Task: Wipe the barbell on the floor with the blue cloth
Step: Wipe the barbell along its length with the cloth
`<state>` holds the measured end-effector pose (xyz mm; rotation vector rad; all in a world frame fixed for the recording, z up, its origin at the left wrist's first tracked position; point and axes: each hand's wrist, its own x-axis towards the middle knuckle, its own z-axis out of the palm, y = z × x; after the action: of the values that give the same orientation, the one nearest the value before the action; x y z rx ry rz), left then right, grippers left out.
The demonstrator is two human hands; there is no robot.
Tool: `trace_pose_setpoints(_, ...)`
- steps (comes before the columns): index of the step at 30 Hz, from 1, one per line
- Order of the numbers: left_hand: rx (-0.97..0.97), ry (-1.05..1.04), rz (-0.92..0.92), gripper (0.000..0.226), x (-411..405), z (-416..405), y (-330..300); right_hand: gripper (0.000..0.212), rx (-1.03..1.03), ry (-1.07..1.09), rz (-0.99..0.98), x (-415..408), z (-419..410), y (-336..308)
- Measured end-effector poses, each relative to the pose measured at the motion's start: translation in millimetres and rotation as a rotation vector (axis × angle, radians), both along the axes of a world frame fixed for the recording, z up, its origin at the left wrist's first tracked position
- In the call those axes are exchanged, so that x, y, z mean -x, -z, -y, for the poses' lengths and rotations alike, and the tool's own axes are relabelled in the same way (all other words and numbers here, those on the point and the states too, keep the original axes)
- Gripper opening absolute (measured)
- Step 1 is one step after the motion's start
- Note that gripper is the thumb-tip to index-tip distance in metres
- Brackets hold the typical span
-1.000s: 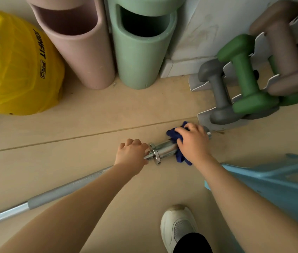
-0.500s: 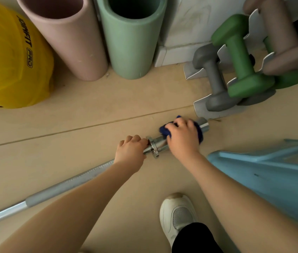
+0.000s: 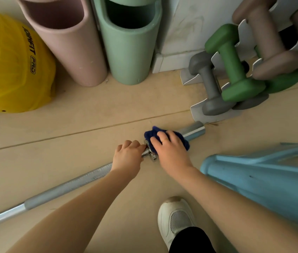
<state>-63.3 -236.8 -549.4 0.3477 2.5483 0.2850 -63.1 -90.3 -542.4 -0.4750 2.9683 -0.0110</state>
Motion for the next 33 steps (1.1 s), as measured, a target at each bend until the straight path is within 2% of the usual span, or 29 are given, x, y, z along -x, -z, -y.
trace_pose_setpoints(1, 0.01, 0.011, -0.009, 0.041, 0, 0, 0, 0.038, 0.023, -0.042, 0.02, 3, -9, -1)
trace_pose_setpoints(3, 0.026, 0.016, -0.022, 0.04, 1, -1, 1, 0.055, -0.026, 0.056, 0.052, 12, -35, 1)
trace_pose_setpoints(5, 0.033, -0.029, -0.025, 0.039, 1, -4, 1, 0.053, -0.065, 0.262, 0.002, 15, -49, 2)
trace_pose_setpoints(7, 0.021, -0.1, -0.024, 0.039, 2, -8, 1, 0.051, -0.083, 0.33, -0.044, 9, -40, 2)
trace_pose_setpoints(10, -0.004, -0.147, -0.023, 0.042, 5, -7, 2, 0.045, -0.06, 0.141, -0.082, -8, -14, 4)
trace_pose_setpoints(12, 0.008, -0.125, -0.031, 0.039, 7, -4, 1, 0.064, 0.003, -0.036, -0.041, -11, -15, 3)
trace_pose_setpoints(14, 0.029, -0.093, -0.04, 0.034, 9, -1, 3, 0.078, 0.004, -0.012, 0.001, -3, -31, 5)
trace_pose_setpoints(18, 0.054, -0.099, -0.041, 0.03, 16, 2, 6, 0.077, 0.03, 0.315, -0.007, 1, -30, 6)
trace_pose_setpoints(21, 0.059, -0.134, -0.032, 0.035, 19, 1, 4, 0.068, 0.026, 0.209, -0.034, -6, -8, 8)
trace_pose_setpoints(24, 0.029, -0.186, -0.047, 0.041, 23, 3, 1, 0.061, 0.075, 0.073, -0.017, 8, -20, 7)
trace_pose_setpoints(27, -0.064, -0.242, -0.091, 0.05, 30, 5, -9, 0.061, 0.095, 0.315, 0.038, 23, -39, 5)
trace_pose_setpoints(30, -0.1, -0.133, -0.138, 0.055, 30, -3, -20, 0.063, 0.115, 0.538, 0.111, 23, -28, 6)
trace_pose_setpoints(33, 0.013, -0.063, -0.155, 0.067, 28, -14, -17, 0.054, 0.167, 0.362, 0.023, 17, 2, 4)
